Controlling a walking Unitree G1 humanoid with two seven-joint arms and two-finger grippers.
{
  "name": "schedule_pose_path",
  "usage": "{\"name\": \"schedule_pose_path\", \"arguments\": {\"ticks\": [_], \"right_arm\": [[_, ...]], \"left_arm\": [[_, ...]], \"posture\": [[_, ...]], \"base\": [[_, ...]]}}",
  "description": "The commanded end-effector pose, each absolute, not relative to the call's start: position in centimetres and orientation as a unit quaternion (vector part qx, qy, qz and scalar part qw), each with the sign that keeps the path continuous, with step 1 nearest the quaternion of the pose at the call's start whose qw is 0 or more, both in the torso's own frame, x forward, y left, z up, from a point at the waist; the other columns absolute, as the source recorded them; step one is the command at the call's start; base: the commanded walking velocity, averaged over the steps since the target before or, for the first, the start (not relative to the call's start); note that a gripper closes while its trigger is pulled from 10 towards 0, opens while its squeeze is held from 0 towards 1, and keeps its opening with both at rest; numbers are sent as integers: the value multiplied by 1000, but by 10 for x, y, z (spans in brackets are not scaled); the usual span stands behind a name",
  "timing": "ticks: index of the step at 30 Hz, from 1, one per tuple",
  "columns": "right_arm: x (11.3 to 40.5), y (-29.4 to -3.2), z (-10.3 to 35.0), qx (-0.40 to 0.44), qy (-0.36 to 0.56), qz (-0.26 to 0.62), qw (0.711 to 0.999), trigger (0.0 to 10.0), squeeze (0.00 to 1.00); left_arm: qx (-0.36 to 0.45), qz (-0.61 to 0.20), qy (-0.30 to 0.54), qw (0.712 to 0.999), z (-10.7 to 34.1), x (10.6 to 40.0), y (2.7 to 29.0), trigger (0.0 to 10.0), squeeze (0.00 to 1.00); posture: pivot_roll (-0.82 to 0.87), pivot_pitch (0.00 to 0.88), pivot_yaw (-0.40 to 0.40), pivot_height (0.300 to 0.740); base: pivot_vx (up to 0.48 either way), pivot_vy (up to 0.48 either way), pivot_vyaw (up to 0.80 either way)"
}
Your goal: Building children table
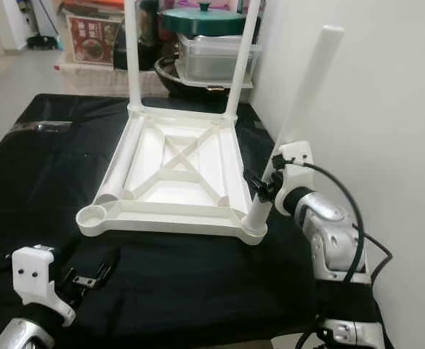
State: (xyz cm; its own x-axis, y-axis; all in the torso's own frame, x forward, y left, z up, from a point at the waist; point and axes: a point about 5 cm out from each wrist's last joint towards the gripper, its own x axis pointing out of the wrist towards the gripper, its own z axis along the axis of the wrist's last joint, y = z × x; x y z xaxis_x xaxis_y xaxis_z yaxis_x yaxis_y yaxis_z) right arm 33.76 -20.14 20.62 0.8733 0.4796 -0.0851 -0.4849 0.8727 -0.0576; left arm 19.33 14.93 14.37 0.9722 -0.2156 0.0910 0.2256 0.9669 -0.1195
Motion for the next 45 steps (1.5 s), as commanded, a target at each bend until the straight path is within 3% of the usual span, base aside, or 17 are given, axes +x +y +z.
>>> {"name": "schedule_pose_path", "arguments": {"ticks": [1,5,7,8,9,10,15,16,19,25,26,30,31,34,35,39,45], "right_arm": [[347,-187,192,-54,53,305,949,10000,0],[351,-179,185,-51,64,345,935,10000,0],[349,-172,181,-45,69,396,915,3137,0],[348,-170,179,-43,72,413,907,1373,0],[347,-169,178,-41,73,423,902,1373,0],[348,-169,176,-32,75,419,904,0,0],[363,-173,169,-26,79,327,941,0,0],[376,-202,152,-20,128,55,990,0,0],[362,-236,130,-3,191,-186,964,0,0],[322,-236,116,-19,199,-253,947,0,0],[313,-217,116,-24,204,-191,960,10000,0],[308,-175,132,-3,148,-55,988,10000,0],[311,-174,143,-4,109,-51,993,10000,1000],[324,-177,160,8,79,-28,996,10000,988],[330,-181,169,6,67,-13,998,10000,0],[340,-188,199,43,16,94,994,10000,0],[343,-205,210,1,-3,245,970,10000,0]], "left_arm": [[-60,-122,-21,990,137,195,146,10000,0],[-62,-127,-25,990,139,197,144,10000,0],[-62,-126,-24,990,140,194,144,10000,0],[-60,-123,-22,990,140,192,145,10000,0],[-58,-122,-21,991,139,191,146,10000,0],[-58,-120,-19,991,139,190,147,10000,0],[-61,-116,-20,991,140,189,147,10000,0],[-62,-112,-19,992,139,189,148,10000,0],[-62,-115,-19,991,139,191,148,10000,0],[-65,-131,-16,989,139,191,146,10000,0],[-66,-132,-13,989,138,190,147,10000,0],[-69,-139,-11,988,139,191,146,10000,0],[-69,-140,-12,988,139,192,145,10000,0],[-69,-139,-12,988,138,194,146,10000,0],[-70,-138,-13,988,137,195,146,10000,0],[-75,-141,-15,987,138,196,143,10000,0],[-69,-136,-18,988,138,195,143,10000,0]], "posture": [[125,0,-116,740],[129,0,-116,740],[156,0,-137,740],[156,0,-137,740],[162,0,-143,740],[165,0,-149,740],[170,0,-154,740],[160,0,-146,740],[155,0,-142,740],[120,0,-102,740],[109,0,-96,740],[97,0,-93,740],[95,0,-93,740],[90,0,-99,740],[88,0,-101,740],[89,0,-101,740],[122,0,-135,740]], "base": [[0,0,0],[0,0,0],[0,0,0],[0,0,0],[0,0,0],[0,0,0],[0,0,0],[0,0,0],[0,0,0],[0,0,0],[0,0,0],[0,0,0],[0,0,0],[0,0,0],[0,0,0],[0,0,0],[0,0,0]]}}
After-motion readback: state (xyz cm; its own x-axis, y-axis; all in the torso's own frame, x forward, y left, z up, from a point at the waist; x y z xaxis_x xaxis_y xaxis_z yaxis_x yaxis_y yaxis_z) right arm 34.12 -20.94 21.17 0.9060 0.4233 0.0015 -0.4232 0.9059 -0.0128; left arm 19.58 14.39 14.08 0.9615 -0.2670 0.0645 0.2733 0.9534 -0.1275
